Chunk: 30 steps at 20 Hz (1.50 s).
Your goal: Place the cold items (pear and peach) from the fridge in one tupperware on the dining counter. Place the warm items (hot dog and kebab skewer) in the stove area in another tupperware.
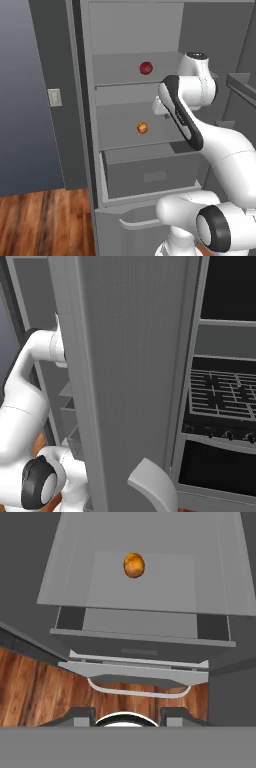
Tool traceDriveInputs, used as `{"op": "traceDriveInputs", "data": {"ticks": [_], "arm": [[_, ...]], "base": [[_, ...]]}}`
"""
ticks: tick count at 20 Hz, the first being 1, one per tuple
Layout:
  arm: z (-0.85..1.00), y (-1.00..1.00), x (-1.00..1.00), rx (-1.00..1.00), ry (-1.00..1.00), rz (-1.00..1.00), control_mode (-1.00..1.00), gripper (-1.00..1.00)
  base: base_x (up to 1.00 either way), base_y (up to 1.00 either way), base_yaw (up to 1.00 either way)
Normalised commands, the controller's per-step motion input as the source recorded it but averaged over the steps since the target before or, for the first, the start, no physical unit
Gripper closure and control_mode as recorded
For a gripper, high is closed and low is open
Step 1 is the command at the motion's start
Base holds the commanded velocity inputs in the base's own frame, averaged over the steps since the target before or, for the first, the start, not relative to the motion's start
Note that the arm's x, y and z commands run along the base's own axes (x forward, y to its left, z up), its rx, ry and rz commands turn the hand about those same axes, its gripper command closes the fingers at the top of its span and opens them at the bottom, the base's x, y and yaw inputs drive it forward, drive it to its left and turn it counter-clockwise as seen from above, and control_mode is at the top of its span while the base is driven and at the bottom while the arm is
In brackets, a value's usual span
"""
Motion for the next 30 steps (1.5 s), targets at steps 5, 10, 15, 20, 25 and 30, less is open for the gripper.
{"op": "traceDriveInputs", "data": {"ticks": [5,10,15,20,25,30], "arm": [[0.02,0.05,0.12,-0.02,-0.06,0.00,-1.00,-1.00],[0.40,0.10,0.04,-0.02,-0.33,0.00,-1.00,-1.00],[0.78,0.00,-0.14,0.00,-0.36,-0.01,-1.00,-1.00],[0.73,-0.02,0.03,0.03,-0.38,-0.09,-1.00,-1.00],[0.38,0.00,0.36,0.11,-0.20,-0.07,-1.00,-1.00],[0.17,-0.01,0.29,0.06,0.09,0.00,-1.00,-1.00]], "base": [[0.00,0.00,0.00],[0.00,0.00,0.00],[0.00,0.00,0.00],[0.00,0.00,0.00],[0.00,0.00,0.00],[0.00,0.00,0.00]]}}
